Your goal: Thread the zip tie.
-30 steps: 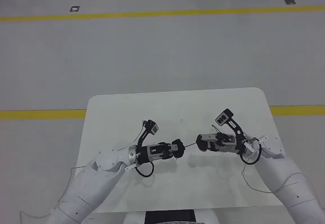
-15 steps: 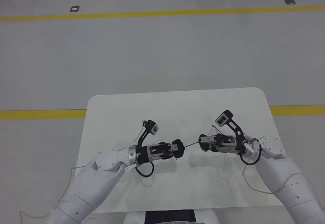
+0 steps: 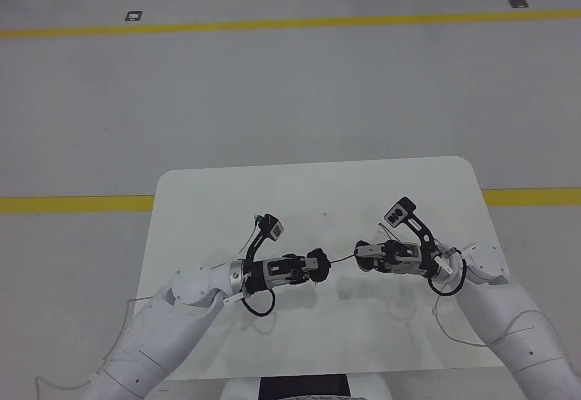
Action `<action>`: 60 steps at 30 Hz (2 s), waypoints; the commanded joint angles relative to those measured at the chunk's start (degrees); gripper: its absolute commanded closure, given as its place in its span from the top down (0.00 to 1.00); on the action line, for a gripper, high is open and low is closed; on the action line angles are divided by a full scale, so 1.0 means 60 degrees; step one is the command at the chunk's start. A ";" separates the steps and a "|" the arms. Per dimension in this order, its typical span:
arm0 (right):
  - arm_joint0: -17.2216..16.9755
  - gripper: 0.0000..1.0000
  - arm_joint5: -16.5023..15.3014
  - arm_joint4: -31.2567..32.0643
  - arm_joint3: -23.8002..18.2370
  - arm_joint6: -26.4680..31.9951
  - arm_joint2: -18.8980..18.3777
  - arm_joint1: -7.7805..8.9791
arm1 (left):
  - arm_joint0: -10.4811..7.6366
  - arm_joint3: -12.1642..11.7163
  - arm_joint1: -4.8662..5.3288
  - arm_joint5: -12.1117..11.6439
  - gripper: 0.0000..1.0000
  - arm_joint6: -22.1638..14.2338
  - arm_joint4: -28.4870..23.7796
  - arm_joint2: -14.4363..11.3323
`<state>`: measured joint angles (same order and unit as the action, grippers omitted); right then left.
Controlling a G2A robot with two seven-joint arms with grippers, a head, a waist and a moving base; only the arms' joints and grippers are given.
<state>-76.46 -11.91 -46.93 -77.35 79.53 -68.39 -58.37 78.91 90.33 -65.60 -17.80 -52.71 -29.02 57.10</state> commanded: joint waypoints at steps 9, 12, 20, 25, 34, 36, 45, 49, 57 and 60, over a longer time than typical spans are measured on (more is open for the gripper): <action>-0.0015 0.00 -0.0060 -0.0161 0.0024 -0.0070 -0.0033 -0.0044 | 0.0005 0.0125 0.0013 0.0156 1.00 0.0416 0.0080 -0.0085; -0.0011 0.00 -0.0056 -0.0179 0.0032 -0.0055 -0.0053 -0.0051 | -0.0012 0.0127 0.0024 0.0181 1.00 0.0461 0.0072 -0.0111; 0.0027 0.00 -0.0003 -0.0131 0.0026 -0.0042 0.0001 -0.0087 | -0.0138 0.0087 0.0021 0.0227 1.00 0.0475 -0.0023 -0.0288; 0.0073 0.00 -0.0008 -0.0096 0.0016 -0.0097 0.0141 -0.0137 | -0.0276 0.0021 -0.0005 0.0301 0.93 0.0512 -0.0072 -0.0479; 0.0172 0.00 -0.0030 0.0180 -0.0001 -0.0195 0.0443 -0.0222 | -0.0427 -0.0105 -0.0029 0.0291 0.52 0.0514 -0.0206 -0.0705; 0.0186 0.00 -0.0027 0.0259 0.0017 -0.0223 0.0461 -0.0229 | -0.0447 -0.0129 -0.0030 0.0301 0.45 0.0533 -0.0224 -0.0738; 0.0154 0.00 -0.0069 0.0471 0.0059 -0.0315 0.0405 -0.0226 | -0.0488 -0.0199 -0.0018 0.0308 0.29 0.0573 -0.0266 -0.0845; 0.0152 0.00 -0.0080 0.0631 0.0046 -0.0334 0.0370 -0.0216 | -0.0505 -0.0209 -0.0009 0.0320 0.27 0.0580 -0.0276 -0.0880; 0.0128 0.00 -0.0085 0.0944 -0.0007 -0.0324 0.0356 -0.0199 | -0.0528 -0.0241 0.0005 0.0330 0.27 0.0635 -0.0265 -0.0953; 0.0126 0.00 -0.0083 0.1080 -0.0018 -0.0308 0.0358 -0.0190 | -0.0542 -0.0246 0.0011 0.0329 0.26 0.0651 -0.0266 -0.0976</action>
<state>-75.70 -12.43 -40.68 -77.44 77.67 -66.24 -59.52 75.68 88.86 -65.54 -15.81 -48.83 -30.60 51.28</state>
